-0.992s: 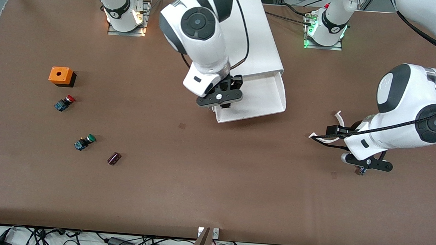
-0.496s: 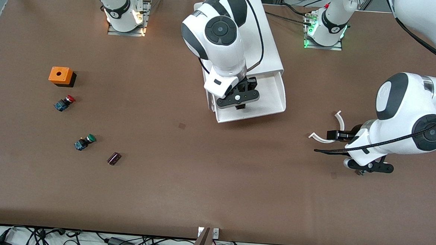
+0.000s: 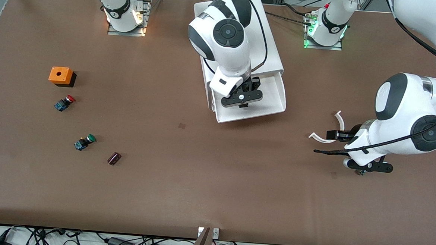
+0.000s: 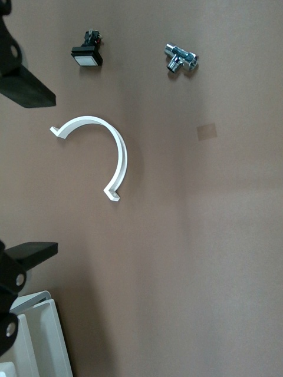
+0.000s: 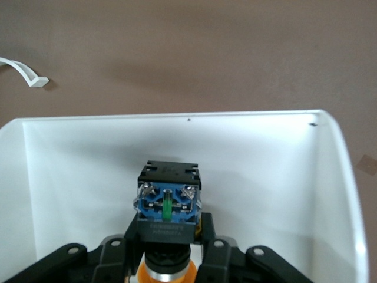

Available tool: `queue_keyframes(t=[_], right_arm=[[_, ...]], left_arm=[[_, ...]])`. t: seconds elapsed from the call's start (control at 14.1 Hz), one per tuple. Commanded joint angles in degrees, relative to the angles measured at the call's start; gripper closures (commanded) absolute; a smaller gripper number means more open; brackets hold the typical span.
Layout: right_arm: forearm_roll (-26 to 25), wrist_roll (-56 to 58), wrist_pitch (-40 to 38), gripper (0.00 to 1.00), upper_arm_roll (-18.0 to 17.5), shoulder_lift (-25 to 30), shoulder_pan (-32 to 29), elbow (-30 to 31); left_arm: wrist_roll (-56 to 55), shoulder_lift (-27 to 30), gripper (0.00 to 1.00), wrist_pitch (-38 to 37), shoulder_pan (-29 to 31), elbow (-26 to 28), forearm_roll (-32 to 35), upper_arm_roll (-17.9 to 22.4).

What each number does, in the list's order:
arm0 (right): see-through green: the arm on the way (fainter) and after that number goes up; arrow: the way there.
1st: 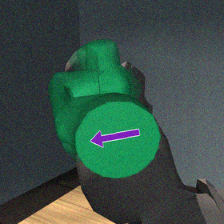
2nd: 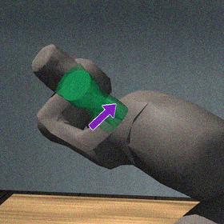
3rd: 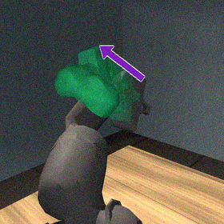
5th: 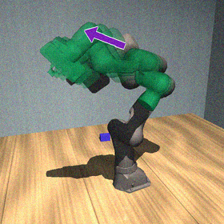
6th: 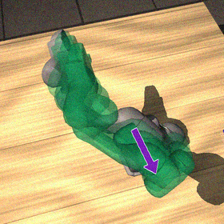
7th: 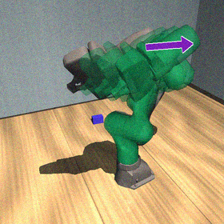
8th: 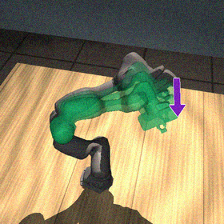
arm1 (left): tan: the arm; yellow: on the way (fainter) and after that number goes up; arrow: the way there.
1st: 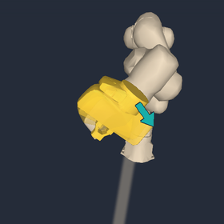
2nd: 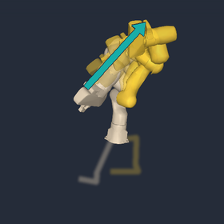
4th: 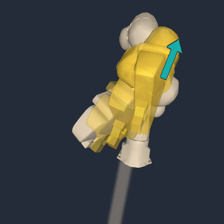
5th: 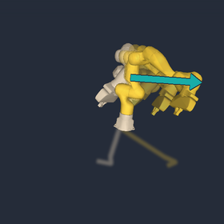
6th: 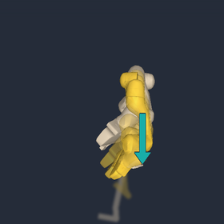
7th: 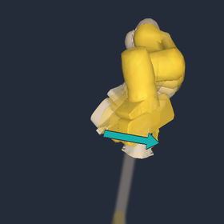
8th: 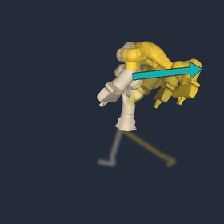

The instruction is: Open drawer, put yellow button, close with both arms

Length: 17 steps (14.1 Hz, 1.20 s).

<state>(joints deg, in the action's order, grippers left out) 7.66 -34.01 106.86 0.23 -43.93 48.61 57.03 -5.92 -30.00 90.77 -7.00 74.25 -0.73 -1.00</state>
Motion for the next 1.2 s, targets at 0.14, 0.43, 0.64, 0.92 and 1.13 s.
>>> queue_keyframes(t=[0.14,0.43,0.64,0.92,1.13], right_arm=[[-0.2,-1.3,0.1,1.00,0.6,-2.5,1.6,-2.4],[-0.3,-1.2,1.5,0.01,0.8,-2.7,1.6,-2.5],[-0.3,-1.5,2.1,0.00,1.6,-2.6,1.6,-2.5],[0.1,-1.6,-0.2,0.00,3.8,-1.2,-1.0,-6.5],[0.3,-1.1,-4.8,0.00,3.5,1.6,-7.9,-7.6]], left_arm=[[-0.7,0.6,0.00,-0.3,0.1,1.2,-0.2,-0.2],[-1.7,0.6,0.00,-0.3,0.1,1.2,-0.2,-0.3],[-4.1,0.4,0.00,-0.2,-0.4,1.2,-0.2,-0.7],[-4.3,0.5,0.00,-0.2,-0.1,1.6,-0.2,-0.8],[-4.8,0.5,0.00,-0.2,-0.3,1.7,-4.9,-0.8]])
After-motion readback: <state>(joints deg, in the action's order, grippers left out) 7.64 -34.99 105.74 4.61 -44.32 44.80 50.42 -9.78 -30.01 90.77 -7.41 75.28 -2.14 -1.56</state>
